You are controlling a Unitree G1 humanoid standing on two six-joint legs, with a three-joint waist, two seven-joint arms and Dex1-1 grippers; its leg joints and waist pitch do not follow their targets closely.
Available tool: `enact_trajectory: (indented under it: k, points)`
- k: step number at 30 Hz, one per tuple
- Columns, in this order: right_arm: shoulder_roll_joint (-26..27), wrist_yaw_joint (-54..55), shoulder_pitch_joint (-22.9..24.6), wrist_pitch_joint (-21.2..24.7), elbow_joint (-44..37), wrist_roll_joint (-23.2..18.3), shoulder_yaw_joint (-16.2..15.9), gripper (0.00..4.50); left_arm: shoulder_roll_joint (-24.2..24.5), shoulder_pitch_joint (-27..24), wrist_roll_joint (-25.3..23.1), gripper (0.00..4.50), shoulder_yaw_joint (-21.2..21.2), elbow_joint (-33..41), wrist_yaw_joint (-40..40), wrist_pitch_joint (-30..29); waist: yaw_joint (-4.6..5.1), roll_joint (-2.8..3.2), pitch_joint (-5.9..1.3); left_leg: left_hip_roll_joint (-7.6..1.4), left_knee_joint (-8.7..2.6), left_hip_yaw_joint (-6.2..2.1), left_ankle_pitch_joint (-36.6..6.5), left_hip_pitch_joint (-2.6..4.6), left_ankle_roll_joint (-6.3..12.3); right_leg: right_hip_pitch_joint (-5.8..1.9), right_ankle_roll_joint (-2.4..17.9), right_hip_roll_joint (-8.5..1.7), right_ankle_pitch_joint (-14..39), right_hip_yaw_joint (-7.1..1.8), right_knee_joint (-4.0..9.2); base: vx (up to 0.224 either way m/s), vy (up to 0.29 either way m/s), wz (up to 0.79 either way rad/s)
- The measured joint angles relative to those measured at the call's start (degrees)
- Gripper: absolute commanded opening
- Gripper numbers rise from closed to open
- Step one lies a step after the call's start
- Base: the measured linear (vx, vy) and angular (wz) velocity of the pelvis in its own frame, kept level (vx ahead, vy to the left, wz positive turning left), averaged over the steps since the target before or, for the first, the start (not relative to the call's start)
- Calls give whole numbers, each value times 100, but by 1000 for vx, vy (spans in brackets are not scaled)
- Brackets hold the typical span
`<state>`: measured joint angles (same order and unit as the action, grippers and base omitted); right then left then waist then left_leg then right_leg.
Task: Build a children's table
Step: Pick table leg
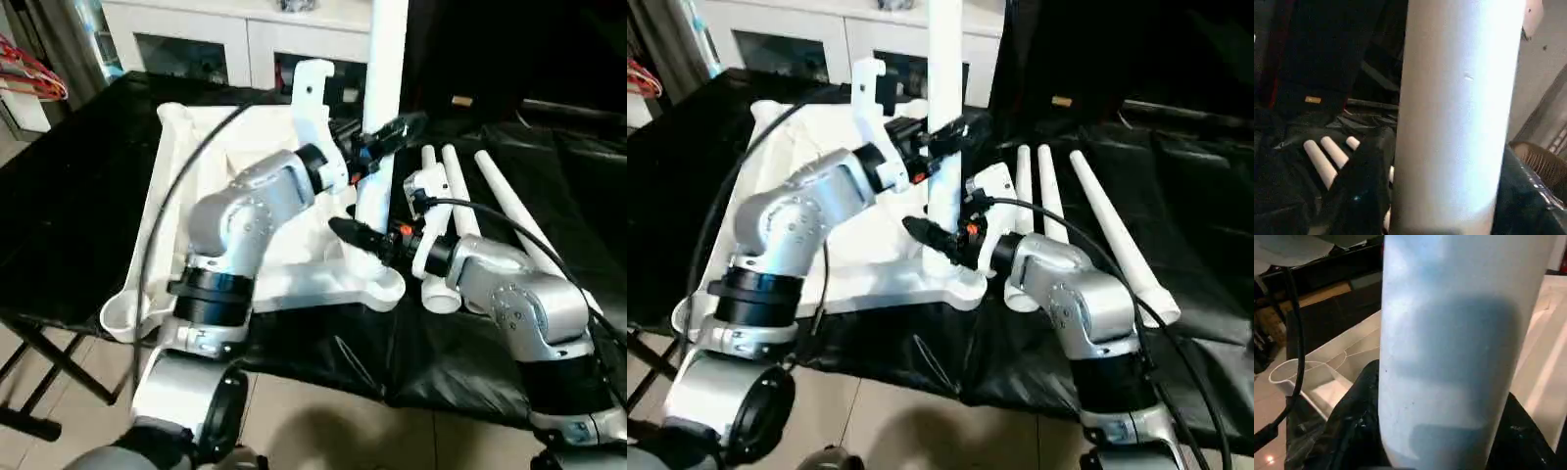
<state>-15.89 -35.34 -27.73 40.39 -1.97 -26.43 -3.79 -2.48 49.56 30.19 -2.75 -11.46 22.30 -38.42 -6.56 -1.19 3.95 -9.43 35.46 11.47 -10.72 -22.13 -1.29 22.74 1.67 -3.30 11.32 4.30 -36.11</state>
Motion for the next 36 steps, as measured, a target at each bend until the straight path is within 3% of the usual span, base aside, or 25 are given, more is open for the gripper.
enact_trajectory:
  k: [3,4,7,8,11,18,24,34,36]
  points:
    - [12,16,-11,0,0,5,-1,194,3,-2,-48,212,29,51,-1,4,6,-2,1,0,0,0,0,-1,0,1,0,0,0,0,0,0,0,0]
    - [23,16,-12,8,0,1,11,264,0,-2,-48,194,27,58,-1,5,5,-3,2,0,0,0,0,-1,0,1,0,0,0,0,0,0,0,0]
    - [-1,-95,-18,12,-12,-56,15,266,68,-1,-54,193,-52,17,-19,14,14,-3,2,0,0,1,0,0,1,1,0,0,0,-1,0,0,0,0]
    - [-38,-176,-22,13,-12,-97,16,291,151,-1,-61,187,-78,-24,8,14,16,-5,3,-1,0,1,1,0,1,1,-1,0,0,0,0,0,0,0]
    - [-183,-406,-38,44,-16,-225,34,309,314,-1,-71,184,-45,-36,190,13,5,-8,4,1,0,1,1,-3,3,2,-2,0,0,-1,0,0,0,0]
    - [-900,-1321,-97,339,-155,-519,54,311,548,-2,33,184,177,-20,950,-142,-53,-12,6,1,1,1,0,-6,9,2,-2,-1,0,0,4,0,0,0]
    - [-959,-1630,-99,414,-154,-644,50,311,540,-24,223,184,389,168,1303,-320,-56,-12,6,1,1,1,1,-5,9,3,-2,-1,-1,0,2,0,0,0]
    - [-986,-2016,-179,682,-12,-907,54,311,604,-171,488,184,390,403,1626,-537,-65,-14,7,1,1,2,18,-5,36,3,-2,-1,-1,0,0,0,0,0]
    - [-1017,-2020,-179,688,-12,-907,44,277,617,-171,506,184,391,437,1643,-558,-69,-14,6,1,1,2,18,-5,36,2,-2,-1,-1,0,0,0,0,0]
